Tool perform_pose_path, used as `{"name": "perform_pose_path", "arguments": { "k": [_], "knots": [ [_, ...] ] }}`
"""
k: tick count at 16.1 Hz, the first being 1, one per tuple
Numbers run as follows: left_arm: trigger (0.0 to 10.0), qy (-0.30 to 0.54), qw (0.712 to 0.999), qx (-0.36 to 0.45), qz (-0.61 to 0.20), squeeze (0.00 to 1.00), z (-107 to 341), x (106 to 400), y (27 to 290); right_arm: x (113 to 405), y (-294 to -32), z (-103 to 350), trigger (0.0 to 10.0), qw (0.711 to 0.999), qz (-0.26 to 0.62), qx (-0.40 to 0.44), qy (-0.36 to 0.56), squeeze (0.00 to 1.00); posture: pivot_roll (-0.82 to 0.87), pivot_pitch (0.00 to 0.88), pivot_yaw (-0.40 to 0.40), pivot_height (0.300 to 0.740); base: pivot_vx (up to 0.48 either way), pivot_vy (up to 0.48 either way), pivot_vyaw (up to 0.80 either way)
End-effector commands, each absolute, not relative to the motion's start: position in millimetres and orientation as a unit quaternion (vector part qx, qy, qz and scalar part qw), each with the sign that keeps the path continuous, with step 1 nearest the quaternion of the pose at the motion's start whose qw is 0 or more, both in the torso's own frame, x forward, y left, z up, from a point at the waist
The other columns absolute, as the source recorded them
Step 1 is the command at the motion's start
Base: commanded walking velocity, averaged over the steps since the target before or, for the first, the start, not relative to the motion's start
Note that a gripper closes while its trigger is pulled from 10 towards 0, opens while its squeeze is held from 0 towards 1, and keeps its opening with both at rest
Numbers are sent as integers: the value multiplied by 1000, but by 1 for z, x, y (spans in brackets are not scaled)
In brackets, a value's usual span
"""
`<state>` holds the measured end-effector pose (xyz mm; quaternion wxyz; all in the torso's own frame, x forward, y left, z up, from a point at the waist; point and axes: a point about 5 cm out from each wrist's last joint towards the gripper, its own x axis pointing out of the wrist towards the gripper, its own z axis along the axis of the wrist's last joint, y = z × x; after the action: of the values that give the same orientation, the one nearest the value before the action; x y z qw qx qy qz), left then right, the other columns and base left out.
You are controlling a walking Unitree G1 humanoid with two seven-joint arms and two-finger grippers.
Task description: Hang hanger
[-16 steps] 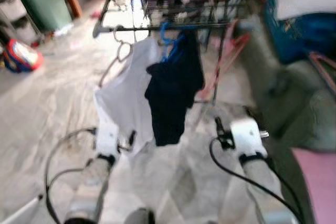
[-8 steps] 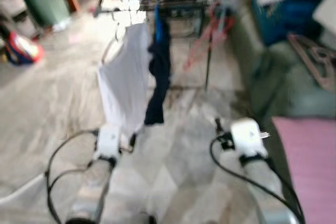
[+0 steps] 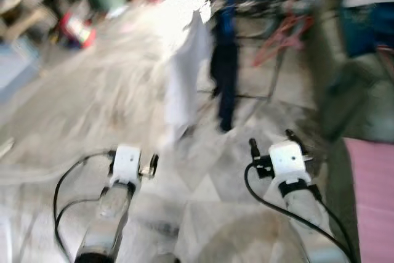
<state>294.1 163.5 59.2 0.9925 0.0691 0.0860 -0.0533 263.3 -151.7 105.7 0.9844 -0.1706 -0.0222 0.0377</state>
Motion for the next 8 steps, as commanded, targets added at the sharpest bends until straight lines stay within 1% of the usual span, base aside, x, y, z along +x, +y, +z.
{"name": "perform_pose_path", "arguments": {
  "k": [1,8],
  "knots": [
    [10000,89,993,73,-37,0,58,294,171,264,-145,109,10000,985,52,-165,-31,0,64,168,39,740,0,0,800],
    [10000,87,993,74,-32,0,58,297,168,264,-138,110,10000,984,77,-156,-35,0,64,164,38,740,0,0,800]
  ]
}}
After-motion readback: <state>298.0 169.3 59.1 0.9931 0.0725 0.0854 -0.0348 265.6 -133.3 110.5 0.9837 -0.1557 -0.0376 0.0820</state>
